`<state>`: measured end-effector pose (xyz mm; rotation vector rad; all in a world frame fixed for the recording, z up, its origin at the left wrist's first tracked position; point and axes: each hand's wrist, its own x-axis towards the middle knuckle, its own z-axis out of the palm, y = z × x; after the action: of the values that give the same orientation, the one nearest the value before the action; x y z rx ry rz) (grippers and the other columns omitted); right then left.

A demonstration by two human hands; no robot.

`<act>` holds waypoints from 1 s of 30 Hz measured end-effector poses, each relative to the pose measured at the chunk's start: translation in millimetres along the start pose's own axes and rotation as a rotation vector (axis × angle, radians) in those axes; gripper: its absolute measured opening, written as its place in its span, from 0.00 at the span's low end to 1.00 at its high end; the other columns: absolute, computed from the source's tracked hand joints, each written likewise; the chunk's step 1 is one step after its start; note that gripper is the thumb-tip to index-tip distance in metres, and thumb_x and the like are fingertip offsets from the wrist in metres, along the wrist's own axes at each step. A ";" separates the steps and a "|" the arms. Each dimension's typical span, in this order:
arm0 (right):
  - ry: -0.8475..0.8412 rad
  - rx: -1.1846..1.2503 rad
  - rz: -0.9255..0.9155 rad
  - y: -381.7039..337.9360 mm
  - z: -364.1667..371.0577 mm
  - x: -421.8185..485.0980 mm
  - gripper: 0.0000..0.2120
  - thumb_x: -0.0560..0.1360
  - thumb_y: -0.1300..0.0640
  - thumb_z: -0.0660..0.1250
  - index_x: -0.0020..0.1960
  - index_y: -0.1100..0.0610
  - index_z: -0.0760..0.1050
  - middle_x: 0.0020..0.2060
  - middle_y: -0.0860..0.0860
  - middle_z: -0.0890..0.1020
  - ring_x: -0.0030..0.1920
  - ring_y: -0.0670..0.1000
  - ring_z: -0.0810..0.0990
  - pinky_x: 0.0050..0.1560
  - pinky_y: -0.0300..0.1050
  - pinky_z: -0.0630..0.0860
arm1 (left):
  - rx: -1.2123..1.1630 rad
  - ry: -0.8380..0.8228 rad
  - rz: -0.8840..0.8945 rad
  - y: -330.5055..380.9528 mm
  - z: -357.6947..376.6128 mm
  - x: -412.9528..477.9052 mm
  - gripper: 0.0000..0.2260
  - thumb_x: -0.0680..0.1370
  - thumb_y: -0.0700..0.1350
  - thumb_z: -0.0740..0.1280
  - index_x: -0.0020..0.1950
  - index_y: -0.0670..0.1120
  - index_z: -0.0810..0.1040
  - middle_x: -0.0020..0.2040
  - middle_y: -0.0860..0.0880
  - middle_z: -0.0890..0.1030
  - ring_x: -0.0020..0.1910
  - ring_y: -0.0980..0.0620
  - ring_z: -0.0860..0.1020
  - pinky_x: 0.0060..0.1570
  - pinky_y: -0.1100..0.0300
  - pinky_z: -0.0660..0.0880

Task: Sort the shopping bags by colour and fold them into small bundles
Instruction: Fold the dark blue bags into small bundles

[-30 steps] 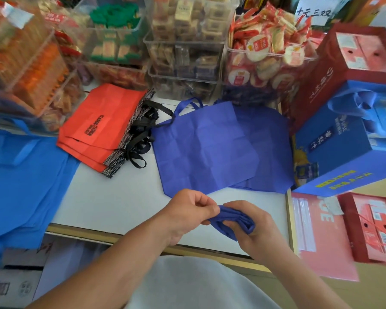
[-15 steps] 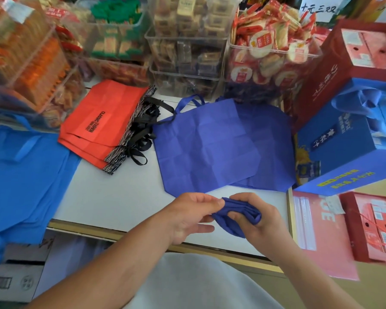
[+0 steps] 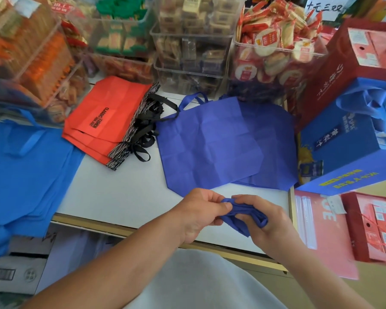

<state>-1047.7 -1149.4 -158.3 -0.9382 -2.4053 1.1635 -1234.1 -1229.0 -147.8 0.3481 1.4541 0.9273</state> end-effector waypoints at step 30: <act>0.088 0.188 0.093 -21.9 10.6 12.8 0.14 0.73 0.63 0.77 0.50 0.46 0.81 0.44 0.42 0.84 0.46 0.48 0.83 0.45 0.33 0.75 | 0.534 0.342 0.420 4.2 -7.4 -6.6 0.05 0.81 0.46 0.67 0.47 0.51 0.81 0.41 0.55 0.83 0.41 0.57 0.80 0.45 0.58 0.79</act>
<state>-1072.0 -1156.9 -147.9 -1.0258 -2.1601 1.3260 -1241.4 -1233.5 -141.4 0.9533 1.9883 0.9452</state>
